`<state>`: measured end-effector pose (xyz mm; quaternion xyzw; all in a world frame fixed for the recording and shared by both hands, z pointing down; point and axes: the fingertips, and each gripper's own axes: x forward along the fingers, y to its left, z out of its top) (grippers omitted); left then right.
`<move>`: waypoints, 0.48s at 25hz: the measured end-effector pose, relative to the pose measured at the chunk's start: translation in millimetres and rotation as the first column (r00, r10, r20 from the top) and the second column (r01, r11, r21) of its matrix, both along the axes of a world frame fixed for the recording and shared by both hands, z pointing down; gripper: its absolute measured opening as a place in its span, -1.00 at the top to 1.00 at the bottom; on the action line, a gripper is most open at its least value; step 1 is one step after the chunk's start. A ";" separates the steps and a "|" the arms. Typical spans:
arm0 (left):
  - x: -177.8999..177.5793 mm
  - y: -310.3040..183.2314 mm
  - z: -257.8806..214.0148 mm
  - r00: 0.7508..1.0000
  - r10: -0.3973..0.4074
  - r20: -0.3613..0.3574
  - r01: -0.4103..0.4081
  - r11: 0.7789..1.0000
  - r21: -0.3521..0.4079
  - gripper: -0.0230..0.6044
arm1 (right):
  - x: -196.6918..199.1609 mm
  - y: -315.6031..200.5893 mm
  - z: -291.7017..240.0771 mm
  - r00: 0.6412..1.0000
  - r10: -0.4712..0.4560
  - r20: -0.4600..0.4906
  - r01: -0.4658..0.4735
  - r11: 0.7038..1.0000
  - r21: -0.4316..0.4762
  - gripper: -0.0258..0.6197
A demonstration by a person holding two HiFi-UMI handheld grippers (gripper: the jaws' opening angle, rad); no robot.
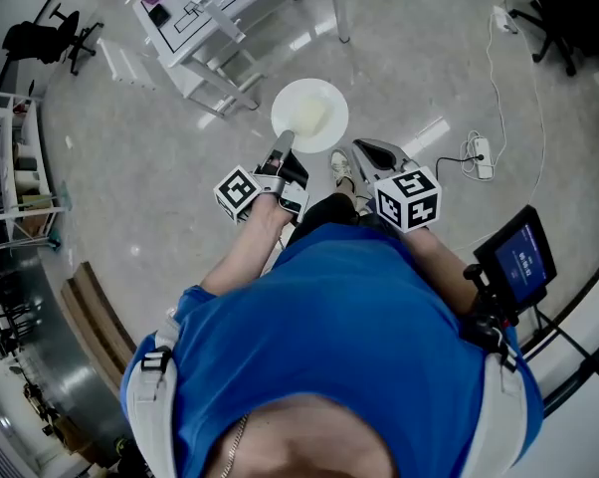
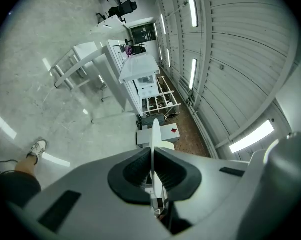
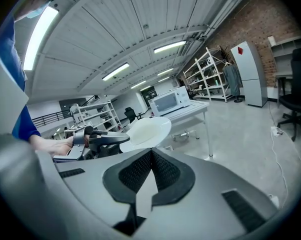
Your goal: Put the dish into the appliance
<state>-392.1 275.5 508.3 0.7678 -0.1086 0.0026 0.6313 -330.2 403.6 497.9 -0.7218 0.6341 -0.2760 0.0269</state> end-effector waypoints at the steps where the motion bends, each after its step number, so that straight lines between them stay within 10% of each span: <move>1: 2.0 -0.9 -0.3 1.000 0.002 0.000 -0.002 1.000 0.001 0.87 | 1.3 -0.1 -0.9 1.000 0.004 -0.003 -0.004 1.000 0.002 0.92; 12: 101.4 -82.1 5.0 1.000 -0.015 -0.010 0.015 0.999 -0.030 0.87 | 97.7 -77.1 -6.3 1.000 -0.001 -0.028 0.000 1.000 -0.025 0.92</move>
